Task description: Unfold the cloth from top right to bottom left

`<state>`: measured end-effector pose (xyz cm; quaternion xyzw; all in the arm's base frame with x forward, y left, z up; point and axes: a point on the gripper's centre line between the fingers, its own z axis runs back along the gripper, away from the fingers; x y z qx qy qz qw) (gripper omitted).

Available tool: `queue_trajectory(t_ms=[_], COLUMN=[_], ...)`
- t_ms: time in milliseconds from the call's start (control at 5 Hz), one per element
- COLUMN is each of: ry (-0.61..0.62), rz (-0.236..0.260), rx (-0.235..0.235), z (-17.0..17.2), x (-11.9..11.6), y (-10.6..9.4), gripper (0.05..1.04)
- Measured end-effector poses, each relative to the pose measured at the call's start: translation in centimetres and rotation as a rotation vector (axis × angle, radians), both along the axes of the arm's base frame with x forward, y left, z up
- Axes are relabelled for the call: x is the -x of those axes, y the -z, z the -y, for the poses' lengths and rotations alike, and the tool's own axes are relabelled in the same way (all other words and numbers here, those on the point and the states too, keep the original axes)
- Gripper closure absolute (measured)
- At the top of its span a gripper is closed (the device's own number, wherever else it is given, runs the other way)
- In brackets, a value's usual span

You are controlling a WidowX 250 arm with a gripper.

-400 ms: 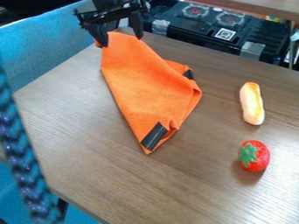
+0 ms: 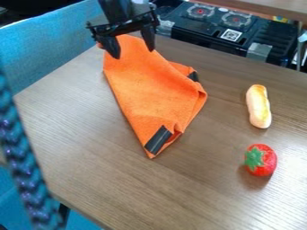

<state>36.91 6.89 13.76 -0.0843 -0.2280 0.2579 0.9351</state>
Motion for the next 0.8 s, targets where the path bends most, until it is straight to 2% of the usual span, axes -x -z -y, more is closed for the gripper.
queue_trajectory(t_ms=[200, 400, 600, 800], ry=[-0.027, -0.083, -0.196, -0.328], rz=[0.037, 0.043, 0.047, 0.056], rx=[-0.071, -0.097, -0.111, -0.156], z=[1.3, 2.4, 4.2, 6.1], x=[-1.0, -1.9, -3.3, -5.4], y=[-0.3, -0.1, -0.4, -0.2], gripper=[0.084, 0.084, 0.084, 0.084])
